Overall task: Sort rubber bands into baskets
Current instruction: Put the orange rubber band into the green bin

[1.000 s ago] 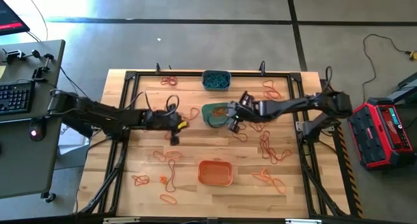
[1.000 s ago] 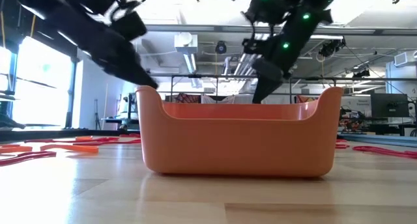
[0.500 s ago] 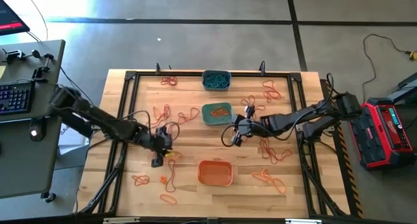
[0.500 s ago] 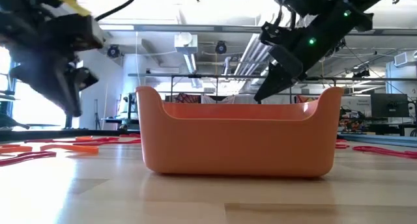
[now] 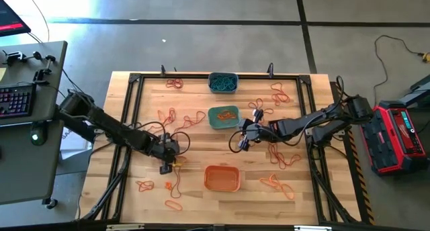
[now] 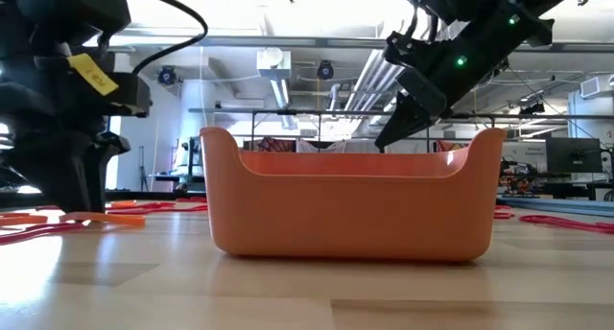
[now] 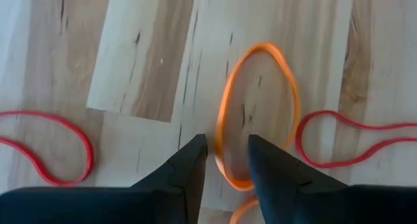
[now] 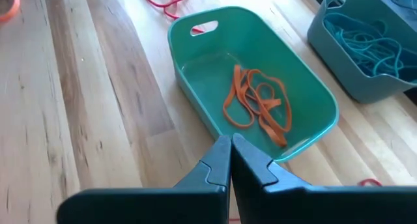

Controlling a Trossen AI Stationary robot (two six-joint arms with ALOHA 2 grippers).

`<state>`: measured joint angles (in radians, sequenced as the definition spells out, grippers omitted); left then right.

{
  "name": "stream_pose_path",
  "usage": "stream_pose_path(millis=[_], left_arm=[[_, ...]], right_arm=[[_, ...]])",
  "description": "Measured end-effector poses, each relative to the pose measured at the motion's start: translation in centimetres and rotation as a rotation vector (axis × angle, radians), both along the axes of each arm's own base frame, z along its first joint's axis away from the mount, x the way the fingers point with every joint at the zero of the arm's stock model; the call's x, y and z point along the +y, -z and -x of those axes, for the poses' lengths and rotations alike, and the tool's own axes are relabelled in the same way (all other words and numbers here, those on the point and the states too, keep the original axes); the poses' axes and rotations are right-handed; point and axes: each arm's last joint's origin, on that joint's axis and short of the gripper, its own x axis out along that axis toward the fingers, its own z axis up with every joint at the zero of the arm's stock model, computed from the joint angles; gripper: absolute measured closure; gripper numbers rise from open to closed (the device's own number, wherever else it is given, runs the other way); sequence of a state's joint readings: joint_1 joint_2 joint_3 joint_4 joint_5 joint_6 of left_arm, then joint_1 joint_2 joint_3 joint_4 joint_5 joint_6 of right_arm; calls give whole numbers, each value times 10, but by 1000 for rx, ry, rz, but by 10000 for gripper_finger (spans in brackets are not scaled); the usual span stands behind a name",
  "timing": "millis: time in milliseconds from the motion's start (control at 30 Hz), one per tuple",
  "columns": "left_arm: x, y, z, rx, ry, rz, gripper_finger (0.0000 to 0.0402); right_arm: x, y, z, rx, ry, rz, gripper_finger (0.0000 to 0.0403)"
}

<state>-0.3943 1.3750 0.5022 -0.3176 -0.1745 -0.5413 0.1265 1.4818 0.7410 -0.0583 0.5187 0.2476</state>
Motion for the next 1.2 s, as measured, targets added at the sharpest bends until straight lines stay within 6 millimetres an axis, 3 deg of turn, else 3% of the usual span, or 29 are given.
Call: stream_pose_path(millis=[133, 333, 433, 567, 867, 1200], left_arm=[[0, 0, 0, -1, -7, -1, 321], [4, -2, -1, 4, -29, -11, 395], [11, -10, -7, 29, -41, -60, 396], [21, -36, -29, -30, -47, -121, 400], [66, -81, -68, -199, -24, -261, 401], [113, -93, -93, -410, -58, -309, 401]], right_arm=[[0, 0, -1, 0, -12, 12, 403], [0, 0, -1, 10, -29, 30, 403], [0, 0, 0, 19, -29, 31, 403], [0, 1, 0, 28, -32, 30, 403], [0, 1, 1, 32, -40, 18, 403], [0, 1, 1, 33, -41, 20, 403]])
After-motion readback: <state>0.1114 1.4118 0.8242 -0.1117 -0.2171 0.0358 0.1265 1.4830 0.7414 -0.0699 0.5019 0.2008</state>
